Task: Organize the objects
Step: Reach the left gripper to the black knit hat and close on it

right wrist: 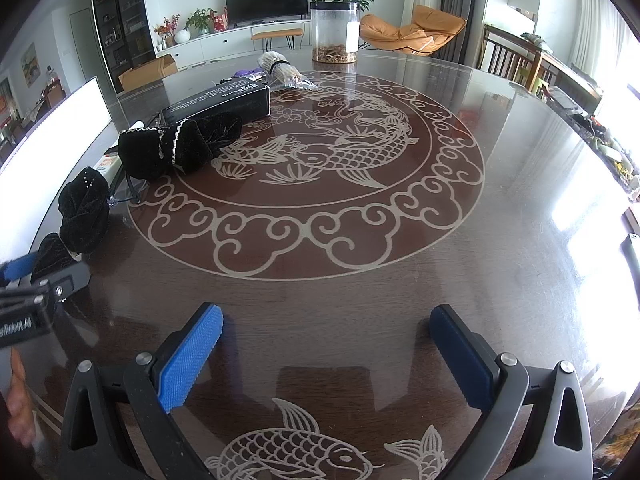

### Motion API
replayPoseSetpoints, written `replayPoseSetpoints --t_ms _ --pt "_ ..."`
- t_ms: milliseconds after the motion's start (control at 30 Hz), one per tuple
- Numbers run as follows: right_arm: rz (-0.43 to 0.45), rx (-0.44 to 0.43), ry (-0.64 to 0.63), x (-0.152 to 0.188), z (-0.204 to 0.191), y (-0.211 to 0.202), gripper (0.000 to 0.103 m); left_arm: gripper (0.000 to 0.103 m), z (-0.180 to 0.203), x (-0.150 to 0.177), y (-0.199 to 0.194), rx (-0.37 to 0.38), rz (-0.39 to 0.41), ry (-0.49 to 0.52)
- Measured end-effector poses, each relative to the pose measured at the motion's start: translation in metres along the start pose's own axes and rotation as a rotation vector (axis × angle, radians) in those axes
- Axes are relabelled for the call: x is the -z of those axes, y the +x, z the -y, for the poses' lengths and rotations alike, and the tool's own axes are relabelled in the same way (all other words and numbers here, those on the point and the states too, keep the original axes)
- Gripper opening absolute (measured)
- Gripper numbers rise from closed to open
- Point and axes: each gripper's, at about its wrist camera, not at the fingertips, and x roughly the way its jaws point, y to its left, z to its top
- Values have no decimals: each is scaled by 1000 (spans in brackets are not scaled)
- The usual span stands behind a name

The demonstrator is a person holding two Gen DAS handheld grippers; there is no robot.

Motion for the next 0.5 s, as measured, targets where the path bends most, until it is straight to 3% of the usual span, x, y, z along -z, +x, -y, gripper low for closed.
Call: replayPoseSetpoints --t_ms 133,200,233,267,300,500 --pt "0 0 0 0 0 0 103 100 4 -9 3 10 33 19" --pt "0 0 0 0 0 0 103 67 3 -7 0 14 62 14" --pt "0 0 0 0 0 0 103 59 3 -7 -3 27 80 13" --pt "0 0 0 0 0 0 103 40 1 -6 -5 34 86 9" --pt "0 0 0 0 0 0 103 35 -1 -4 -7 37 88 -3" --pt "0 0 0 0 0 0 103 35 -24 10 -14 -40 105 -89"
